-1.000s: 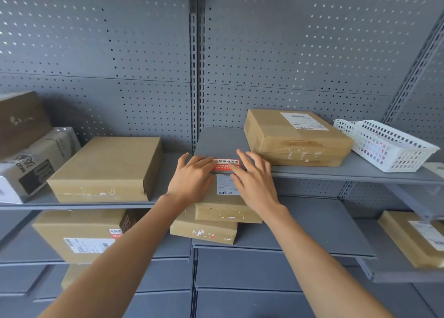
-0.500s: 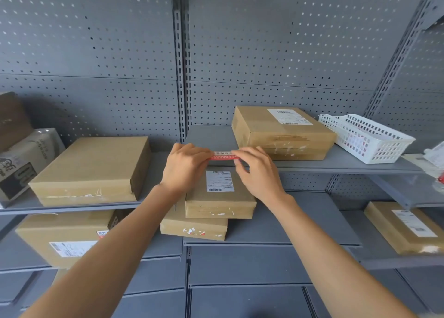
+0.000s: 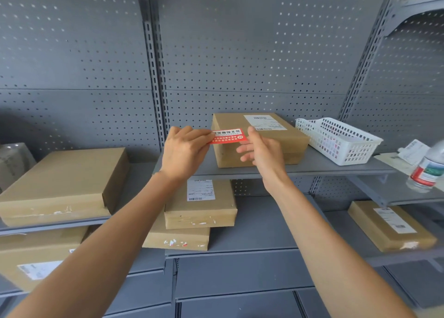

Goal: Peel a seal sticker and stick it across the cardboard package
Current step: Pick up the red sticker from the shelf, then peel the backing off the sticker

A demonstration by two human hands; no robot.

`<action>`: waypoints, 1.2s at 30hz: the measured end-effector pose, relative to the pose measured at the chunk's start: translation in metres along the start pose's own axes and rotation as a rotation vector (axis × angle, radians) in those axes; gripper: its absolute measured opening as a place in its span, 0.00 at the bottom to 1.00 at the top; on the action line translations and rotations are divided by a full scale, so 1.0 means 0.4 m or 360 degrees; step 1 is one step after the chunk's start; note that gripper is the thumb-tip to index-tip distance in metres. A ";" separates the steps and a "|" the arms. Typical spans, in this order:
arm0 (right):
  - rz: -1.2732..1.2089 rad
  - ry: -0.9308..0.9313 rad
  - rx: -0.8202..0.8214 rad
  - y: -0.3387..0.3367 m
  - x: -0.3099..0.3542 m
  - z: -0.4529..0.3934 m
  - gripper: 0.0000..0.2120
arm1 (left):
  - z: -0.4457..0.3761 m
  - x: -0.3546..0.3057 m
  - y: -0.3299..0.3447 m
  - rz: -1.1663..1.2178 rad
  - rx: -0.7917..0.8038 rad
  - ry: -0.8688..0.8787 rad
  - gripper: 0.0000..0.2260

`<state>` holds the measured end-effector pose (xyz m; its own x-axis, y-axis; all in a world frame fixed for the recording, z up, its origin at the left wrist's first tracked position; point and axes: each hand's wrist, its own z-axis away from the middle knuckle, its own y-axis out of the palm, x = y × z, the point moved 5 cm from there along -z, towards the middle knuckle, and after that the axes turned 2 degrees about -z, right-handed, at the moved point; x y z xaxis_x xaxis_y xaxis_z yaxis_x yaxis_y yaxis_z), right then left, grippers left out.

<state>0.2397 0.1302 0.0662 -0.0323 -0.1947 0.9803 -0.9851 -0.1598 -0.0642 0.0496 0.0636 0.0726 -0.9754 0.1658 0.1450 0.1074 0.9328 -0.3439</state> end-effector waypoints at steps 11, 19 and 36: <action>-0.0250 -0.0038 -0.0039 -0.158 0.010 -0.121 0.07 | -0.143 -0.088 0.127 0.0243 0.0142 -0.0380 0.18; -0.0493 -0.0118 0.0030 -0.229 0.016 -0.223 0.08 | -0.215 -0.142 0.198 0.1402 0.0355 -0.1660 0.11; -0.0408 -0.0197 0.0248 -0.155 0.025 -0.313 0.06 | -0.265 -0.055 0.259 0.1549 0.0423 -0.1732 0.08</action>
<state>0.2792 0.2593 0.1035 0.2437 -0.2435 0.9388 -0.9204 -0.3632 0.1447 0.1025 0.1904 0.1319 -0.2172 0.2487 -0.9439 0.8665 0.4943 -0.0692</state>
